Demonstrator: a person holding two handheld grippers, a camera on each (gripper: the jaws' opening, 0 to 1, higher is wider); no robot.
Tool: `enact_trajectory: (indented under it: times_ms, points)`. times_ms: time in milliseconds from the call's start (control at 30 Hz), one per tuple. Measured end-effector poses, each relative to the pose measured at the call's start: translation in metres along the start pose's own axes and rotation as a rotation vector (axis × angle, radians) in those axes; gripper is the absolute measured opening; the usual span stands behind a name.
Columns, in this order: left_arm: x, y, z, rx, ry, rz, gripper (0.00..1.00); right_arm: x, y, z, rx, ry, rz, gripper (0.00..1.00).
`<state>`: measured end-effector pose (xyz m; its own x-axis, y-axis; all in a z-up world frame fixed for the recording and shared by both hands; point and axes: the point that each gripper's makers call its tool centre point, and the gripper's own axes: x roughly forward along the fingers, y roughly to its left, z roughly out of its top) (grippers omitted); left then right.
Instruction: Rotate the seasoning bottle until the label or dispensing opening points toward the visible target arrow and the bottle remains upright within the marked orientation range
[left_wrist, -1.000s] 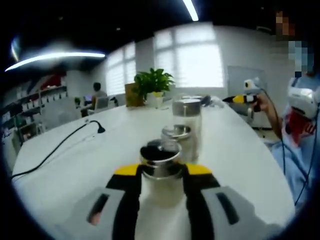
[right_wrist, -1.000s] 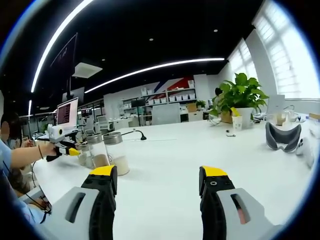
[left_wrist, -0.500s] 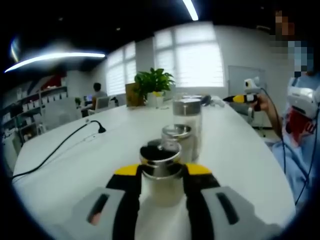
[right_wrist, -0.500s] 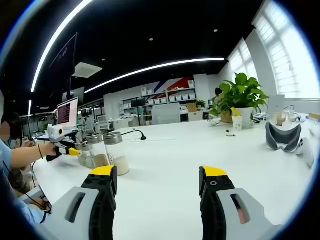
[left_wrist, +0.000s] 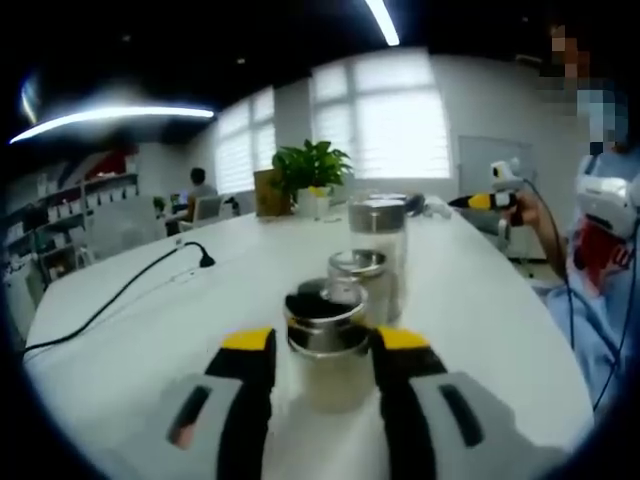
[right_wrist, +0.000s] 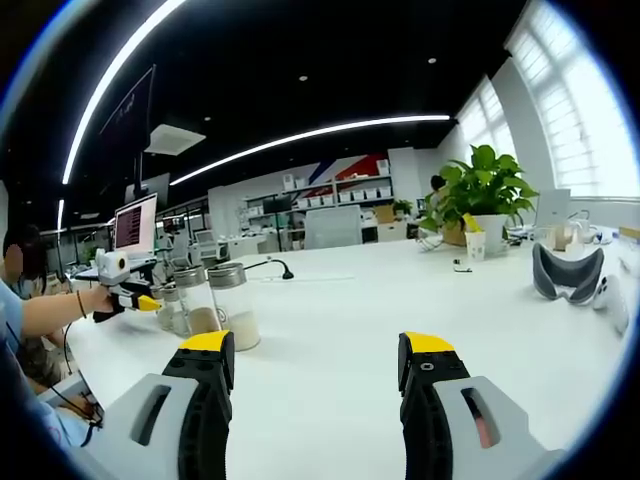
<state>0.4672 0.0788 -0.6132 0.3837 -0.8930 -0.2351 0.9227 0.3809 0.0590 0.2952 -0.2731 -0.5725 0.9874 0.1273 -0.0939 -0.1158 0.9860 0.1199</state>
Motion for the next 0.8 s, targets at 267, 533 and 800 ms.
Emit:
enact_trajectory:
  times_ms: [267,533,800]
  points:
    - [-0.017,-0.004,0.006,-0.019,-0.005,0.049,0.54,0.001,0.000,-0.002,0.004,0.006,0.002,0.68]
    - [-0.046,-0.021,0.020,-0.045,-0.046,0.107,0.56,0.002,0.005,0.002,0.038,-0.017,0.020,0.68]
    - [-0.067,-0.035,0.022,-0.162,-0.123,0.300,0.56,0.006,0.012,0.000,0.029,-0.010,0.034,0.67]
